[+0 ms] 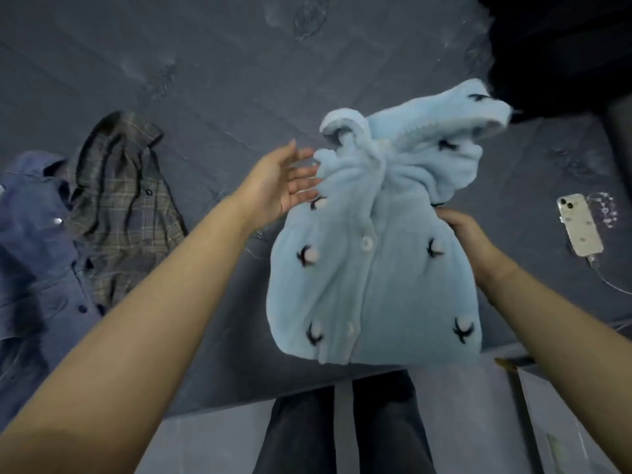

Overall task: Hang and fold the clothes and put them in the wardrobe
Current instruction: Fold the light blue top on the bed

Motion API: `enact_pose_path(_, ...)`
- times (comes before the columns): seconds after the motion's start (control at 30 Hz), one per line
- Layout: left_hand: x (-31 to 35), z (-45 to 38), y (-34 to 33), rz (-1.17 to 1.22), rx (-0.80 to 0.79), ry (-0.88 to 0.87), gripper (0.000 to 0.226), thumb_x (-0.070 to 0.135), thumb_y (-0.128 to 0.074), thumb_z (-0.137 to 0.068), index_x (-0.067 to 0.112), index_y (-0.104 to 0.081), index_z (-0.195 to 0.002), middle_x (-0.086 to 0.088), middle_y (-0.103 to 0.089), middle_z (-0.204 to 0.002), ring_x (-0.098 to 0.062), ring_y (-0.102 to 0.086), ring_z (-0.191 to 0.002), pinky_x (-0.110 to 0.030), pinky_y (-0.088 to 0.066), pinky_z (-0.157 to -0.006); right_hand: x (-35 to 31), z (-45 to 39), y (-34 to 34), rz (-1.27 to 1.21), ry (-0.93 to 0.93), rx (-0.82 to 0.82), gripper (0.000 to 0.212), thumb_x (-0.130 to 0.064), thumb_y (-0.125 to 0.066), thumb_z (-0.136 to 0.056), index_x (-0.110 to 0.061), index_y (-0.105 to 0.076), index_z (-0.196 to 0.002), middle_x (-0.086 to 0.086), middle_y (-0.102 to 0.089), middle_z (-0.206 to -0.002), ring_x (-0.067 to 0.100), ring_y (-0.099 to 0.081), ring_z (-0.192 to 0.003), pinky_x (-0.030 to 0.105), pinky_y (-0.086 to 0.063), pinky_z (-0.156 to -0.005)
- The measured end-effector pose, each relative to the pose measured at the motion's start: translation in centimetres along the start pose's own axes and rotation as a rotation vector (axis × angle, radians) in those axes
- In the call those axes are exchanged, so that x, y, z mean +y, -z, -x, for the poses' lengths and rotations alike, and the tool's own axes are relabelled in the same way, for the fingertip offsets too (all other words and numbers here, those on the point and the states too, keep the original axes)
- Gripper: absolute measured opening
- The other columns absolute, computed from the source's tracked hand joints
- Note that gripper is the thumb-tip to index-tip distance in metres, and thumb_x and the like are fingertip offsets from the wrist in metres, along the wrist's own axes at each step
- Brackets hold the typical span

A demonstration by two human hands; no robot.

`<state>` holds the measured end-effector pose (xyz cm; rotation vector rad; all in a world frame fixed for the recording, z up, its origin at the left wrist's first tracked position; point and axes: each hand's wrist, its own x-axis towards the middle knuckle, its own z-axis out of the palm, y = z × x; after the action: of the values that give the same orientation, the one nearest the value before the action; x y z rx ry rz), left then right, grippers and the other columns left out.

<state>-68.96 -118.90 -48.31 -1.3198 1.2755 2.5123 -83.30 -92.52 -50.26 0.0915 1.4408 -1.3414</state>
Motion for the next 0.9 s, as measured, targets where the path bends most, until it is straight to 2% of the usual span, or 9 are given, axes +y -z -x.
enact_pose_path(0.1,-5.7,-1.5,0.3,-0.149,0.112,0.002,0.015,0.02,-0.051,-0.099,0.017,-0.058,-0.112,0.0,-0.063,-0.098,-0.009,-0.061,-0.079,-0.017,-0.052,-0.065,4.2,-3.6,2.8,0.048,-0.134,0.115,0.033,-0.03,-0.05,-0.098,-0.017,-0.065,-0.124,0.005,-0.073,-0.111,0.025,-0.068,-0.104,0.038,-0.056,-0.082)
enact_pose_path(0.2,-12.7,-0.5,1.7,-0.286,0.128,0.133,0.037,0.018,-0.061,-0.094,0.007,-0.055,-0.128,-0.008,-0.067,-0.12,-0.021,-0.066,-0.103,-0.033,-0.053,-0.09,8.4,-4.9,5.5,0.067,-0.201,0.216,0.041,-0.035,-0.055,-0.097,-0.011,-0.06,-0.13,0.009,-0.067,-0.123,0.031,-0.06,-0.117,0.044,-0.05,-0.096)
enact_pose_path(0.33,-19.7,3.5,2.4,-0.146,0.135,0.238,0.051,0.038,-0.067,-0.088,0.012,-0.056,-0.131,-0.007,-0.068,-0.121,-0.023,-0.067,-0.109,-0.039,-0.052,-0.096,12.1,-2.2,6.0,-0.029,-0.095,0.167,0.042,-0.044,-0.052,-0.098,-0.021,-0.06,-0.132,-0.001,-0.065,-0.128,0.02,-0.062,-0.117,0.04,-0.049,-0.098)
enact_pose_path(0.43,-21.9,5.6,2.2,-0.128,0.212,0.191,0.047,0.047,-0.068,-0.083,0.017,-0.064,-0.119,-0.001,-0.073,-0.111,-0.018,-0.069,-0.102,-0.036,-0.054,-0.09,15.0,1.3,4.9,0.063,-0.045,0.37,0.039,-0.038,-0.061,-0.093,-0.015,-0.063,-0.125,0.004,-0.068,-0.121,0.023,-0.065,-0.111,0.041,-0.053,-0.093)
enact_pose_path(0.5,-22.4,6.0,2.1,-0.162,0.307,0.163,0.035,0.047,-0.068,-0.085,0.017,-0.067,-0.102,0.004,-0.075,-0.097,-0.013,-0.071,-0.09,-0.028,-0.054,-0.078,17.2,3.5,3.8,0.07,-0.054,0.461,0.032,-0.035,-0.066,-0.09,-0.013,-0.067,-0.114,0.001,-0.071,-0.111,0.018,-0.067,-0.102,0.03,-0.056,-0.078)
enact_pose_path(0.57,-22.6,6.3,2.2,-0.175,0.368,0.118,0.026,0.044,-0.07,-0.084,0.018,-0.063,-0.082,0.008,-0.071,-0.081,-0.008,-0.065,-0.075,-0.022,-0.051,-0.067,18.7,5.1,2.7,0.056,-0.012,0.442,0.024,-0.032,-0.067,-0.089,-0.017,-0.069,-0.107,-0.008,-0.074,-0.102,0.007,-0.068,-0.095,0.016,-0.054,-0.069)
enact_pose_path(0.7,-23.0,7.5,3.2,-0.224,0.312,0.073,0.025,0.03,-0.069,-0.086,0.006,-0.06,-0.089,-0.002,-0.067,-0.086,-0.012,-0.06,-0.081,-0.027,-0.048,-0.077,19.4,5.6,3.8,0.067,0.072,0.435,0.007,-0.019,-0.067,-0.091,-0.018,-0.069,-0.097,-0.012,-0.074,-0.092,0.001,-0.067,-0.085,0.014,-0.053,-0.071)
enact_pose_path(0.8,-23.5,8.5,4.6,-0.344,0.267,0.11,0.018,0.018,-0.064,-0.091,0.005,-0.055,-0.082,0.0,-0.062,-0.076,-0.012,-0.056,-0.075,-0.015,-0.046,-0.065,18.9,5.3,6.1,0.115,0.073,0.411,0.006,-0.012,-0.066,-0.09,-0.013,-0.067,-0.096,-0.007,-0.072,-0.09,0.004,-0.066,-0.084,0.016,-0.053,-0.072)
enact_pose_path(0.9,-24.3,8.6,5.1,-0.357,0.232,0.162,0.029,0.021,-0.061,-0.094,-0.007,-0.06,-0.101,-0.011,-0.067,-0.094,-0.015,-0.061,-0.087,-0.013,-0.051,-0.073,18.6,5.3,6.6,0.186,0.083,0.368,0.01,-0.015,-0.067,-0.09,-0.011,-0.066,-0.1,-0.012,-0.072,-0.09,0.001,-0.066,-0.084,0.015,-0.051,-0.072)
